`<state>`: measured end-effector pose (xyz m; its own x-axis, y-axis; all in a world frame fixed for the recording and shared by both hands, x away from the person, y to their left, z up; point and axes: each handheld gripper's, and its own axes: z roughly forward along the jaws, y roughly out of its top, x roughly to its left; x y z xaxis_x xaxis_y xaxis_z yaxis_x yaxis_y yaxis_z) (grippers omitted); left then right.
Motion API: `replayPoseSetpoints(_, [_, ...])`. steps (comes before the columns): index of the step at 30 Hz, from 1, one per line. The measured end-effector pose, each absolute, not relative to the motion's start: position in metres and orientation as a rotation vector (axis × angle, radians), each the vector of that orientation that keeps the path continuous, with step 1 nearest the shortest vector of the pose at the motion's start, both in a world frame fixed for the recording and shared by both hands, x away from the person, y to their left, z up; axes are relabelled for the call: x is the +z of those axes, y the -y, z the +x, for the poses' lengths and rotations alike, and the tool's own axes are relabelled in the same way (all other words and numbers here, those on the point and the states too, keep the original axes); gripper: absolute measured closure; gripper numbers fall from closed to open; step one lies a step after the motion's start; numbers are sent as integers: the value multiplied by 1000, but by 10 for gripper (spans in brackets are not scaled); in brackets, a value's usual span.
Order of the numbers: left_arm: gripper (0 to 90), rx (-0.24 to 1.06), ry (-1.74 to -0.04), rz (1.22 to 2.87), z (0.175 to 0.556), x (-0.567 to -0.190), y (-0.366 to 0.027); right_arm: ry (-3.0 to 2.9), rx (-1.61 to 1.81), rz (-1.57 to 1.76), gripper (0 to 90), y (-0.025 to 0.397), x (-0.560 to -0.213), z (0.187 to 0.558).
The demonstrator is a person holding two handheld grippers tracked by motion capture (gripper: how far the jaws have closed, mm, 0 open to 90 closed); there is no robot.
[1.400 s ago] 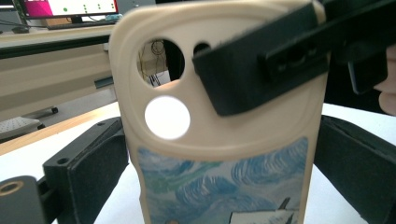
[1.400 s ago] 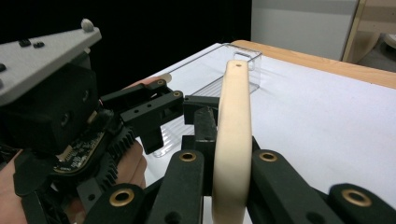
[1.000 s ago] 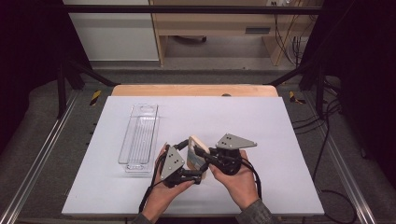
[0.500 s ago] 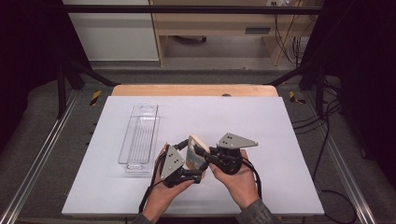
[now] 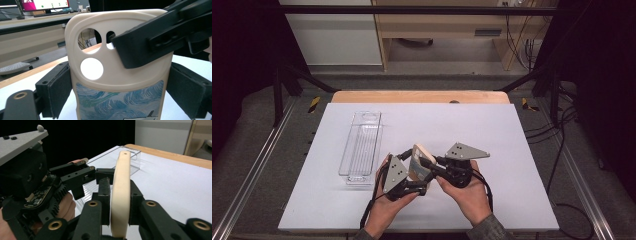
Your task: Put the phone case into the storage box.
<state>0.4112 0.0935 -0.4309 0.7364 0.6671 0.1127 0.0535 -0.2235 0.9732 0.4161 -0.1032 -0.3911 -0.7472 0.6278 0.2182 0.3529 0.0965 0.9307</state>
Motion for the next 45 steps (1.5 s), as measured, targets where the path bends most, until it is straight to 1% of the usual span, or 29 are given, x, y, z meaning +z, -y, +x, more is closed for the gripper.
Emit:
replayPoseSetpoints(2, [108,627,-579,1724,412,-431,-94,-2129,1705,982,734,105,-389,414])
replayPoseSetpoints(13, [111,620,-602,1719,414,-432,-97,-2066,1725,971,647,119,-378,405])
replayPoseSetpoints(19, [111,620,-608,1715,414,-432,-99,-2036,1730,975,572,125,-373,403])
replayPoseSetpoints(23, [111,618,-620,1708,415,-431,-100,-2011,1726,970,497,132,-369,403])
replayPoseSetpoints(27, [111,619,-632,1695,415,-428,-103,-1988,1725,974,398,140,-367,404])
replayPoseSetpoints(37, [113,620,-661,1664,417,-423,-111,-1906,1671,1025,181,159,-370,412])
replayPoseSetpoints(41, [113,620,-663,1658,417,-421,-112,-1878,1644,1041,107,162,-375,415])
replayPoseSetpoints(45, [113,622,-666,1651,417,-419,-115,-1849,1626,1046,65,165,-381,418])
